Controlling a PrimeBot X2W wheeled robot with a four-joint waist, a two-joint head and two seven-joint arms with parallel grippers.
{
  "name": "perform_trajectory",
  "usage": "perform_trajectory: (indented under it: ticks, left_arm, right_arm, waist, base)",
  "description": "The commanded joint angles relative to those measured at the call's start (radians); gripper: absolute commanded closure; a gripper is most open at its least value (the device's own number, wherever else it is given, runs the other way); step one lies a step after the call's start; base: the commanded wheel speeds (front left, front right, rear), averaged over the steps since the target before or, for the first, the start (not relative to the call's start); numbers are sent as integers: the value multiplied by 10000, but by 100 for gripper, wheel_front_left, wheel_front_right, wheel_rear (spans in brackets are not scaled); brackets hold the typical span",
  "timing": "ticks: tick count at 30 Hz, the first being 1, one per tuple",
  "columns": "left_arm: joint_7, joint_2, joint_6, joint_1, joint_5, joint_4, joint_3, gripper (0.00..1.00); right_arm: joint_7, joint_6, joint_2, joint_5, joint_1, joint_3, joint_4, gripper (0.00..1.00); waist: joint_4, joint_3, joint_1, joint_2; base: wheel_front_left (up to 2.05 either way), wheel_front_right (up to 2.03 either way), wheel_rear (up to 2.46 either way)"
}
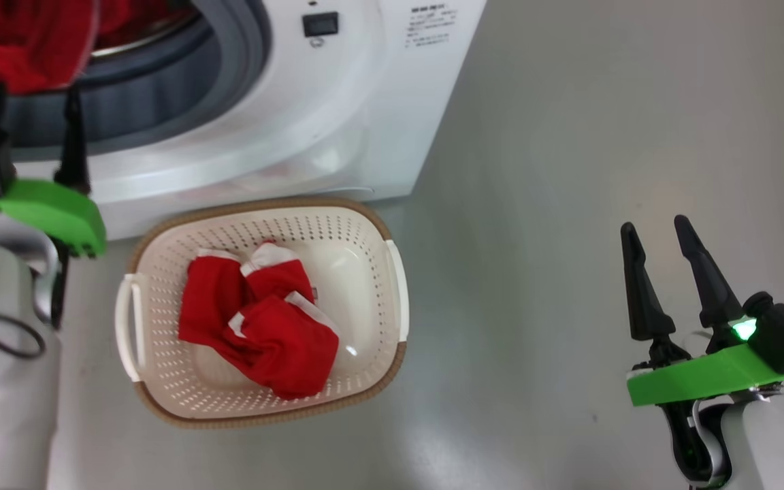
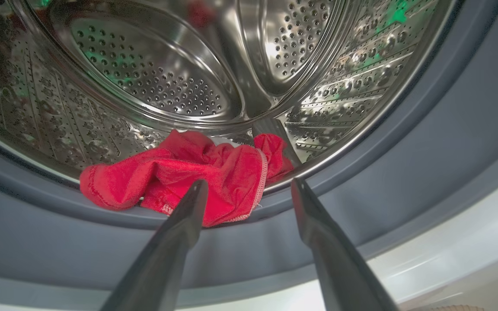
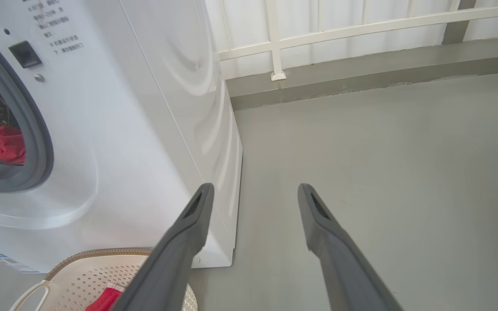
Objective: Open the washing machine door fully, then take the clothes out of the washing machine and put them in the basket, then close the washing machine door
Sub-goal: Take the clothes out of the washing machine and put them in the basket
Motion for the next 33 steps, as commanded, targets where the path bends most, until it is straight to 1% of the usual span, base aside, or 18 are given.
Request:
perform_trajectory:
  ticks: [1, 11, 13, 14, 18, 20, 22, 29, 30, 31, 32, 33]
  left_arm:
    - [-51, 577, 197, -390, 165, 97, 152, 0]
    - [-51, 1233, 649, -2626, 734, 2157, -373, 0]
    - [-51, 1393, 711, -3034, 811, 2552, -454, 0]
    - [-45, 1518, 674, -3391, 871, 3036, -552, 0]
    - [115, 1750, 730, -4021, 1048, 3873, -778, 0]
    - [275, 1818, 665, -4268, 1132, 4179, -917, 0]
    - [479, 1953, 720, -4442, 1243, 4385, -1051, 0]
    - [1209, 2247, 711, -4725, 1430, 4726, -1390, 0]
    - [1326, 2271, 711, -4741, 1442, 4749, -1427, 18]
    - [1412, 2277, 695, -4755, 1418, 4768, -1433, 52]
    - [1455, 2280, 694, -4767, 1403, 4781, -1447, 59]
    - [1491, 2289, 710, -4774, 1411, 4793, -1482, 70]
  right_arm:
    - [-63, 46, -81, 68, -149, 265, -261, 0]
    - [-63, 46, -81, 282, -502, 478, -308, 0]
    - [-63, 46, -81, 339, -593, 580, -307, 0]
    - [-63, 46, -81, 391, -673, 673, -311, 0]
    - [-63, 46, -81, 472, -772, 808, -351, 0]
    - [-63, 46, -81, 513, -783, 848, -364, 0]
    - [-63, 46, -81, 551, -806, 914, -365, 0]
    - [-63, 46, -81, 647, -843, 1068, -354, 0]
    - [-63, 46, -81, 659, -839, 1075, -353, 0]
    - [-63, 46, -81, 665, -835, 1077, -349, 0]
    - [-63, 46, -81, 666, -829, 1079, -343, 0]
    - [-63, 46, -81, 667, -823, 1082, -334, 0]
  waist:
    - [-343, 470, 0, -1]
    - [-648, 898, 0, -1]
    - [-742, 992, 0, -1]
    - [-835, 1087, 0, -1]
    - [-996, 1261, 0, -1]
    - [-1067, 1323, 0, -1]
    - [-1156, 1372, 0, -1]
    - [-1361, 1386, 0, -1]
    - [-1378, 1373, 0, -1]
    - [-1386, 1356, 0, -1]
    - [-1390, 1338, 0, -1]
    - [-1395, 1315, 0, -1]
  base:
    - [0, 0, 0]
    - [0, 0, 0]
    - [0, 0, 0]
    - [0, 0, 0]
    - [0, 0, 0]
    - [0, 0, 0]
    - [0, 0, 0]
    - [0, 0, 0]
    - [0, 0, 0]
    - [0, 0, 0]
    - [0, 0, 0]
    - [0, 0, 0]
